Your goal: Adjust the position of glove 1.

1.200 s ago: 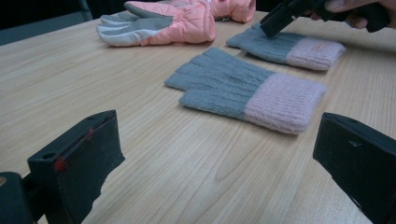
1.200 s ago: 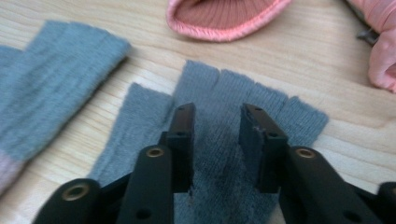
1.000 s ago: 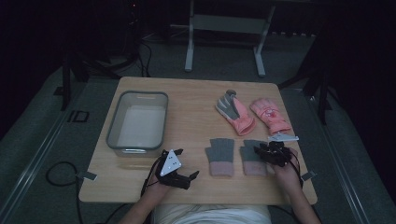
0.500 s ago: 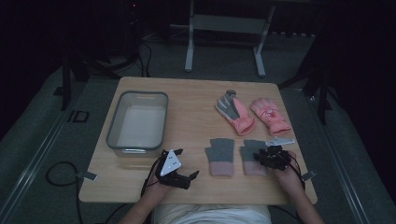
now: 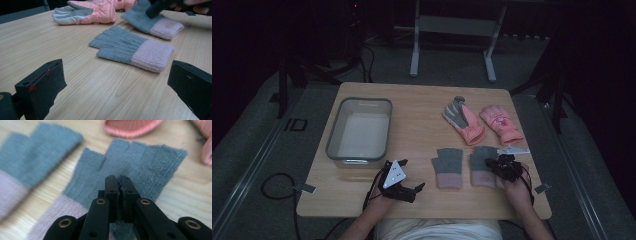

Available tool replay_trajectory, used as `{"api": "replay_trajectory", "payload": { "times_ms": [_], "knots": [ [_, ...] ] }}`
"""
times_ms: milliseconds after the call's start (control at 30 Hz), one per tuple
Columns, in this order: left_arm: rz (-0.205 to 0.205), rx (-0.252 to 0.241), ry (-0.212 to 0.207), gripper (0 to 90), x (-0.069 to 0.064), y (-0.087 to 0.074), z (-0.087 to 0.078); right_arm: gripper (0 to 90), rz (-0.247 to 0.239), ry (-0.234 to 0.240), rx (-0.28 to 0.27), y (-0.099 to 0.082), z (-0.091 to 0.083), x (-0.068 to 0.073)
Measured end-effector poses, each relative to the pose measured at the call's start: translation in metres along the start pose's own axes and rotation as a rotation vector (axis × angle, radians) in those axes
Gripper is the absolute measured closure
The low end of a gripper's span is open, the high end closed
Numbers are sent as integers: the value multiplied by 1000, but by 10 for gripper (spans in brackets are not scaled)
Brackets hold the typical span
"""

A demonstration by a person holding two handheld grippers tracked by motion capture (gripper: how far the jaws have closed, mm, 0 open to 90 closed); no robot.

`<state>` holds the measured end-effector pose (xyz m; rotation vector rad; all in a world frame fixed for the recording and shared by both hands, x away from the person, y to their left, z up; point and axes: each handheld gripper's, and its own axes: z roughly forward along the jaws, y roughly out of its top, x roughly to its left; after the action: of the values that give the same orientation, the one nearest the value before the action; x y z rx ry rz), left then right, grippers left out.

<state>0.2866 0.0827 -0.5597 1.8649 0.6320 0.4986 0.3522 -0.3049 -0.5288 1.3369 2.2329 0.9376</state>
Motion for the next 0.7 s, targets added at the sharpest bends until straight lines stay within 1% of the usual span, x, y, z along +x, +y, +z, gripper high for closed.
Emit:
{"api": "replay_trajectory", "payload": {
  "times_ms": [133,167,233,300,333,400,433,467,500,667,700],
  "knots": [
    [2,0,-2,7,0,0,0,863,-15,0,-49,20,-21,7],
    [2,1,-2,7,0,0,0,863,-27,1,-61,25,-25,9],
    [5,2,-1,7,0,0,0,863,-32,14,-84,33,-33,14],
    [9,2,1,7,-1,0,0,863,-45,30,-105,42,-40,22],
    [10,2,1,7,-1,0,0,863,-51,48,-107,46,-41,26],
    [8,1,1,7,-1,0,0,863,-63,64,-113,51,-41,33],
    [7,1,0,7,0,0,0,863,-75,91,-107,57,-38,43],
    [5,1,-1,7,0,0,0,863,-75,91,-107,57,-38,43],
    [3,1,-2,7,0,0,0,863,-74,99,-107,58,-37,46],
    [6,3,-1,7,0,0,0,863,-61,173,-111,67,-27,74],
    [8,2,-1,7,-1,0,0,863,-60,181,-107,67,-25,79]
  ]
}}
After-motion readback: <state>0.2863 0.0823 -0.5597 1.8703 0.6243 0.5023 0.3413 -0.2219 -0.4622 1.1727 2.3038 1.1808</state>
